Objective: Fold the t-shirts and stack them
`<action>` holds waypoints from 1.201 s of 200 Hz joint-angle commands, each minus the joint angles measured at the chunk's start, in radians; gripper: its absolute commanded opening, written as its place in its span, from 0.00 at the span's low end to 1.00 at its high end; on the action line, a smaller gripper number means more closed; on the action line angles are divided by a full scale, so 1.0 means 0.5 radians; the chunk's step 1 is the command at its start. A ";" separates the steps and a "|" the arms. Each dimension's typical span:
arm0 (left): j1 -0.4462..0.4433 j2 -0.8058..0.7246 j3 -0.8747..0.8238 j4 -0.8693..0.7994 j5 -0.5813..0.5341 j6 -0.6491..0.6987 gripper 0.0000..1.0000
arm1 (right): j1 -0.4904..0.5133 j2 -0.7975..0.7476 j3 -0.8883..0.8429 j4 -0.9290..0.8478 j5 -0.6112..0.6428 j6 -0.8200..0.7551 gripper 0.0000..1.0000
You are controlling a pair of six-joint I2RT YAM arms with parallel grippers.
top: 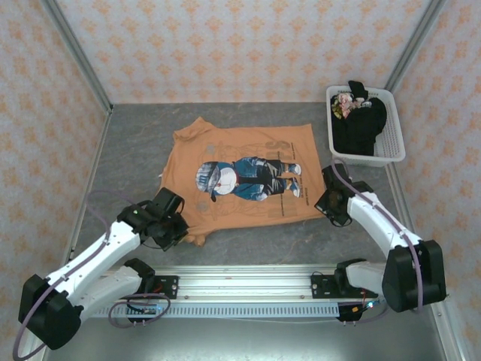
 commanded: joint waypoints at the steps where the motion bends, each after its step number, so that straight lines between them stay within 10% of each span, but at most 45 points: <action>1: -0.041 0.001 -0.102 0.022 0.173 -0.018 0.12 | 0.000 0.061 0.073 -0.096 0.149 -0.042 0.00; 27: -0.044 0.112 -0.013 -0.050 0.156 0.109 0.68 | 0.000 0.134 0.098 -0.128 0.186 -0.032 0.00; 49: -0.017 0.233 0.248 -0.142 -0.015 0.230 0.79 | -0.002 0.161 0.108 -0.168 0.221 -0.014 0.00; 130: 0.487 1.087 0.680 -0.012 -0.364 0.460 0.62 | 0.003 -0.042 0.184 -0.255 0.285 -0.022 0.43; 240: 0.789 1.976 1.222 0.120 -0.522 0.782 0.49 | 0.030 0.640 0.341 0.369 -0.320 -0.136 0.43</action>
